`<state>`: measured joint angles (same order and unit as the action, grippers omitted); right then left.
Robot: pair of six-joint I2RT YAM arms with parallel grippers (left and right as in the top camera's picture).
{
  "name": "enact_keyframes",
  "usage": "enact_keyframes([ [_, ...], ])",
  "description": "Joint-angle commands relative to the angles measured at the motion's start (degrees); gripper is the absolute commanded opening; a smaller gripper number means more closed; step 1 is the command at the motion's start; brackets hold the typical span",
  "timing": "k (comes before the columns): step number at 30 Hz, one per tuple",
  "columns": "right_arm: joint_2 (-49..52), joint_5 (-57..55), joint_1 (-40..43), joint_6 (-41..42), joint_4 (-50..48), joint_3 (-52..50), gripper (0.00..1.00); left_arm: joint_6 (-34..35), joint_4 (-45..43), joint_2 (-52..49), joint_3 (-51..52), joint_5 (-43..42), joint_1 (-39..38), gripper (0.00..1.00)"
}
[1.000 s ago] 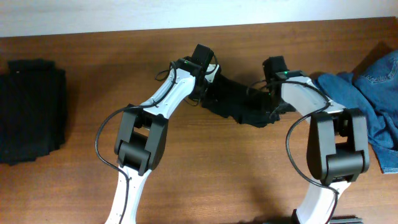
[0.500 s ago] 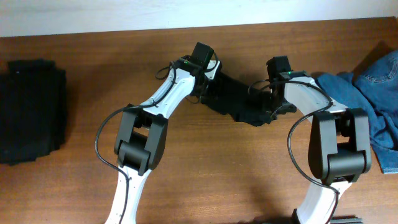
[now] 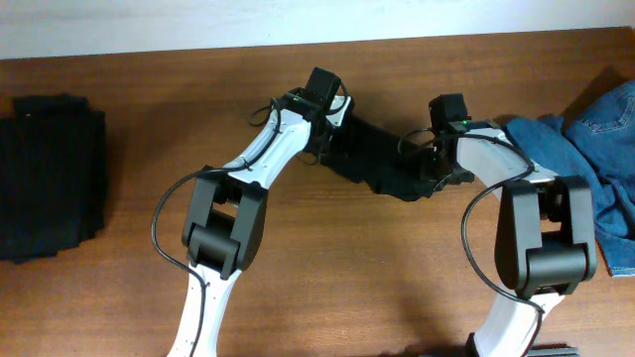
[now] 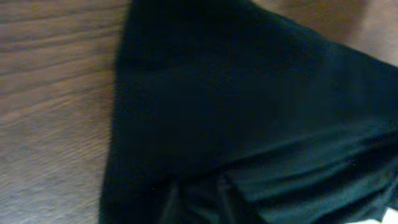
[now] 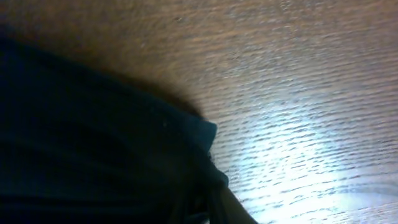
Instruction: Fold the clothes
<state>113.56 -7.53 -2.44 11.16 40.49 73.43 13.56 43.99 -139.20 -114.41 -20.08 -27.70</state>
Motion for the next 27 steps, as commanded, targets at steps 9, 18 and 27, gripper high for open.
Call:
enact_keyframes([
  [9, -2.84, 6.14, -0.22, -1.92, 3.50, -0.07, 0.20, -0.33, -0.74, -2.40, 1.01, 1.79, 0.76, 0.12],
  [18, -8.61, 8.87, -0.22, -3.45, 3.65, 1.18, 0.28, -0.33, -1.01, -2.40, 1.01, 1.79, 0.76, 0.13],
  [27, -10.03, 19.06, -0.26, -3.91, 3.48, 1.16, 0.31, -0.33, -1.14, -2.40, 1.01, 1.79, 0.74, 0.13],
])
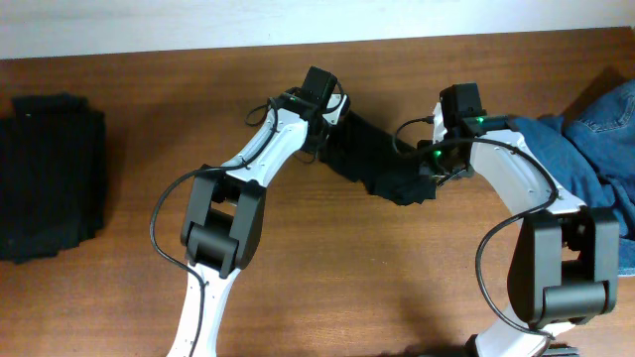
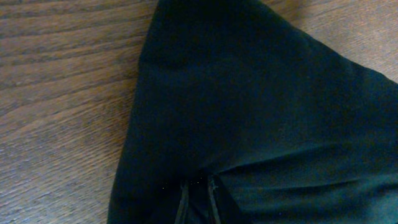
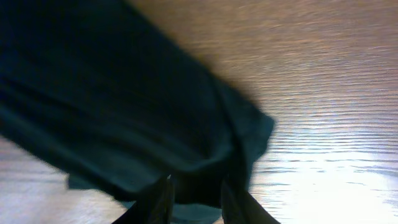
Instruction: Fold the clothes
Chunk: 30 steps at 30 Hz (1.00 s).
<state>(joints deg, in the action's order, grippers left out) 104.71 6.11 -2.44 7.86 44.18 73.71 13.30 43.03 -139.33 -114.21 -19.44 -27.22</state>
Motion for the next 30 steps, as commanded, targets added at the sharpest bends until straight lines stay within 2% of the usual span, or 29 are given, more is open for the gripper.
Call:
enact_keyframes([
  [1, -1.18, 6.64, -0.44, -0.61, -0.46, 0.87, 0.31, -0.07, -0.20, -2.27, 0.81, 1.18, 0.26, 0.13],
  [9, -0.85, 7.06, -5.22, -1.51, -2.21, 0.72, 0.30, -0.07, -0.20, -2.27, 0.81, 1.18, 0.28, 0.13],
  [14, 1.44, -0.44, -8.85, -1.42, -2.67, 0.52, 0.30, -0.07, -0.13, -2.27, 0.81, 1.16, 0.28, 0.12],
  [18, 3.85, -1.46, -9.60, -1.44, -4.20, -0.92, 0.29, -0.07, -0.13, -2.27, 0.81, 1.18, 0.28, 0.13],
  [24, 6.99, -5.20, -9.49, -1.44, -4.07, -2.69, 0.20, -0.07, -0.13, -2.27, 0.81, 1.18, 0.28, 0.12],
  [30, 6.99, -5.33, -9.49, -1.42, 3.02, -2.69, 0.04, -0.07, -0.15, -2.27, 0.81, 1.20, 0.31, 0.12],
])
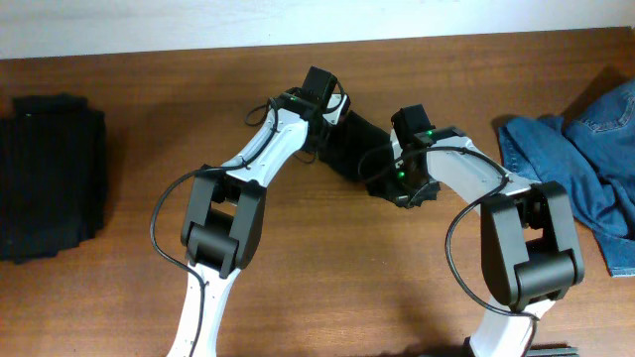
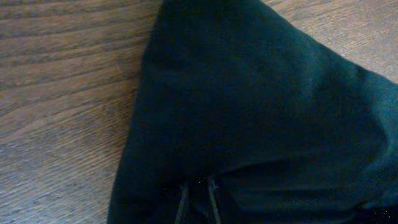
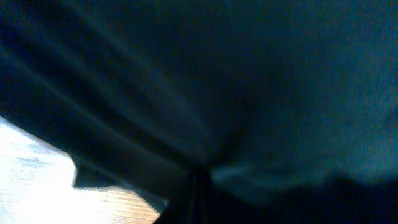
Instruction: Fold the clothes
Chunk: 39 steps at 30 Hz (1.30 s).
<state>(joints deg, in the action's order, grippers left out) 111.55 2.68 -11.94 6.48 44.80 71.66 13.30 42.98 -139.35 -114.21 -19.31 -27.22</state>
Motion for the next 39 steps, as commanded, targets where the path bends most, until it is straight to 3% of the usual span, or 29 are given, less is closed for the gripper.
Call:
enact_keyframes([
  [1, 0.15, -1.92, 0.02, -0.04, 3.80, -0.63, 0.04, -0.07, -0.09, -2.25, 0.81, 1.09, 0.31, 0.12],
  [9, 0.15, -10.78, 0.68, 2.99, 11.37, -0.63, 0.04, -0.07, -0.11, -2.25, 0.81, 1.11, 0.46, 0.12],
  [27, 0.15, -10.95, 3.72, 3.02, 11.80, -0.63, 0.11, -0.07, -0.28, -2.25, 0.81, 1.25, 1.16, 0.13],
  [39, -0.02, -9.35, 9.81, 4.48, 11.54, -0.59, 0.07, -0.07, -0.33, -2.25, 0.81, 1.27, 1.20, 0.12],
])
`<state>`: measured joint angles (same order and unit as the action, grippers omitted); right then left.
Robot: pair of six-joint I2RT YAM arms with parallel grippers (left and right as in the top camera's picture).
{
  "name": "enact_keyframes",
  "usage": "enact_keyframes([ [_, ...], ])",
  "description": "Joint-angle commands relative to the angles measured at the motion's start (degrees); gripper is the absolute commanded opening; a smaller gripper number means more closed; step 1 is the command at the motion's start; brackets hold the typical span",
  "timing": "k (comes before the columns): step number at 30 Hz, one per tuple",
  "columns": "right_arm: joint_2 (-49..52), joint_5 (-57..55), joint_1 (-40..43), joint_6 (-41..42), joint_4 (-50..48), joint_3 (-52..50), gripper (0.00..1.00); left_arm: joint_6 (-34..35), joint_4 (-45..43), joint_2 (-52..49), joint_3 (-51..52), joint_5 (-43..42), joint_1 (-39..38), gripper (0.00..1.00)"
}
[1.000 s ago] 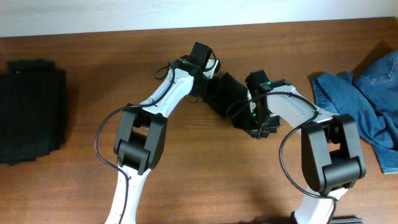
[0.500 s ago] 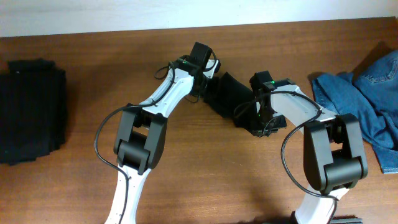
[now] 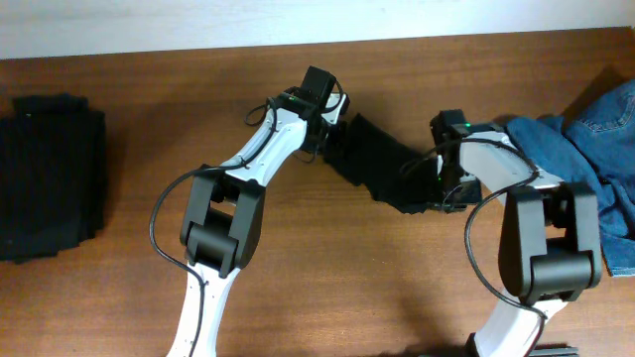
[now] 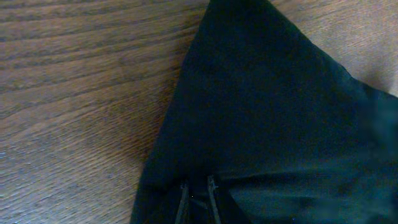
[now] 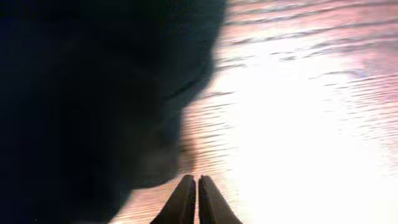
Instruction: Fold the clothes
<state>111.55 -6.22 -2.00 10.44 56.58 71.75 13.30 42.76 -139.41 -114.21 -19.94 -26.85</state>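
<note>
A black garment (image 3: 382, 164) lies crumpled on the wooden table (image 3: 298, 278), running slantwise between my two arms. My left gripper (image 3: 326, 137) is at the garment's upper left end. In the left wrist view the left gripper (image 4: 198, 185) is shut on the black garment (image 4: 280, 106), its thin fingers sunk in the cloth near a corner. My right gripper (image 3: 451, 193) is at the garment's lower right end. In the right wrist view the right gripper (image 5: 196, 182) is shut and empty over bare wood, the black garment (image 5: 93, 93) just to its left.
A stack of folded black clothes (image 3: 50, 178) sits at the table's far left. A heap of blue denim (image 3: 595, 139) lies at the far right, close behind the right arm. The table's back edge meets a pale wall (image 3: 198, 20).
My right gripper was over the middle of the garment with cloth around its fingers. Now it is off the cloth at its right end, shut and empty. The left gripper still holds its corner.
Both grippers were at opposite ends of the black garment. The right one then stood higher with cloth hanging from it, then over the garment's middle near the left gripper. Now it is back at the right, empty, and the garment lies stretched slantwise.
</note>
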Motion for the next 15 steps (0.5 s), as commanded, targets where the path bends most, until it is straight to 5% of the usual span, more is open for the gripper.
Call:
enact_keyframes([
  [1, -0.44, -0.46, -0.22, 0.55, -0.35, -0.57, 0.05, -0.04, -0.11, -2.19, 0.81, 1.90, 0.83, 0.13],
  [15, -14.91, 11.61, -0.28, 0.33, -8.96, 3.48, 0.04, -0.04, 0.09, -2.19, 0.81, 1.88, 0.92, 0.13],
])
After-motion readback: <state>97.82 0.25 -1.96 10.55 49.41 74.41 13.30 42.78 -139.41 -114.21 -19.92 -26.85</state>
